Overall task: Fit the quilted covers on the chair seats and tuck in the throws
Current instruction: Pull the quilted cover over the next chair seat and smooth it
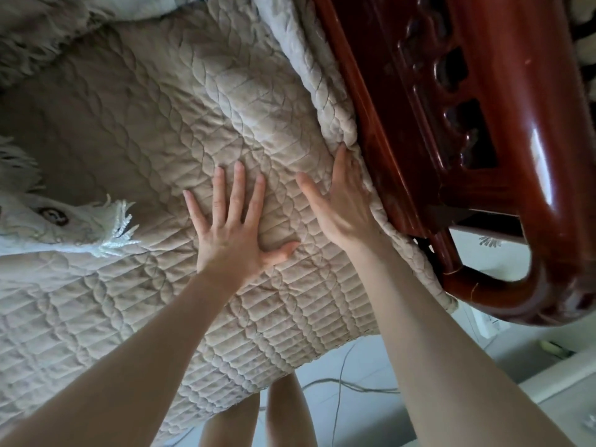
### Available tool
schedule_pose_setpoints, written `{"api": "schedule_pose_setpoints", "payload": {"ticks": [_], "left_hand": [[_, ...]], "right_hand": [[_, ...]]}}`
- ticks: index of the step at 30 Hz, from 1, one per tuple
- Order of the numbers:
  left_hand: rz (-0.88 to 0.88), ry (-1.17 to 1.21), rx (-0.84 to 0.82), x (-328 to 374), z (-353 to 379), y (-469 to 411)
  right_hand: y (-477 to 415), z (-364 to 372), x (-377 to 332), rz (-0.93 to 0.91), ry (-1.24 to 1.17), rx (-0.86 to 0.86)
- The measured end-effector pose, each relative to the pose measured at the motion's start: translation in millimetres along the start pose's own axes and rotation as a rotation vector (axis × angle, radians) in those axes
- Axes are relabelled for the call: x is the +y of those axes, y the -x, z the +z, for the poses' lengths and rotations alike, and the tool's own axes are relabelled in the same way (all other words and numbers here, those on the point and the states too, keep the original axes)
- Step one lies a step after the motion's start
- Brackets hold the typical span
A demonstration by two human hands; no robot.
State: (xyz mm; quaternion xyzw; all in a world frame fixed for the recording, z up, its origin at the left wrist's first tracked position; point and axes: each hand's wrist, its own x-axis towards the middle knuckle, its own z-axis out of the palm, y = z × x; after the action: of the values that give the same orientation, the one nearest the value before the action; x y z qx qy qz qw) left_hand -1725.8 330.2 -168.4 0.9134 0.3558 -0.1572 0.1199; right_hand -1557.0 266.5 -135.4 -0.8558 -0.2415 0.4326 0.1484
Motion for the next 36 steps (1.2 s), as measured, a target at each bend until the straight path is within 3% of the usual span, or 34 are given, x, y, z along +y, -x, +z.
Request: {"api": "schedule_pose_setpoints", "payload": {"ticks": [15,19,24,27,32,36], "left_hand": [[-0.004,0.012,-0.054,0,3,-4],[0.010,0.064,-0.051,-2,-2,-4],[0.065,0.192,0.053,-10,-21,-7],[0.030,0.178,0.100,-12,-34,-32],[-0.044,0.077,-0.027,-16,-41,-62],[-0.038,0.053,-0.017,-16,-34,-62]], "right_hand": [[-45,-7,1,0.188,-0.143,-0.038],[-30,-3,-2,0.096,-0.181,-0.013],[2,-8,-15,-0.232,0.090,0.177],[-17,-15,-39,-0.313,0.097,0.072],[-54,-15,-47,-0.204,0.085,-0.022],[-71,-21,-49,-0.101,0.079,-0.095]]}}
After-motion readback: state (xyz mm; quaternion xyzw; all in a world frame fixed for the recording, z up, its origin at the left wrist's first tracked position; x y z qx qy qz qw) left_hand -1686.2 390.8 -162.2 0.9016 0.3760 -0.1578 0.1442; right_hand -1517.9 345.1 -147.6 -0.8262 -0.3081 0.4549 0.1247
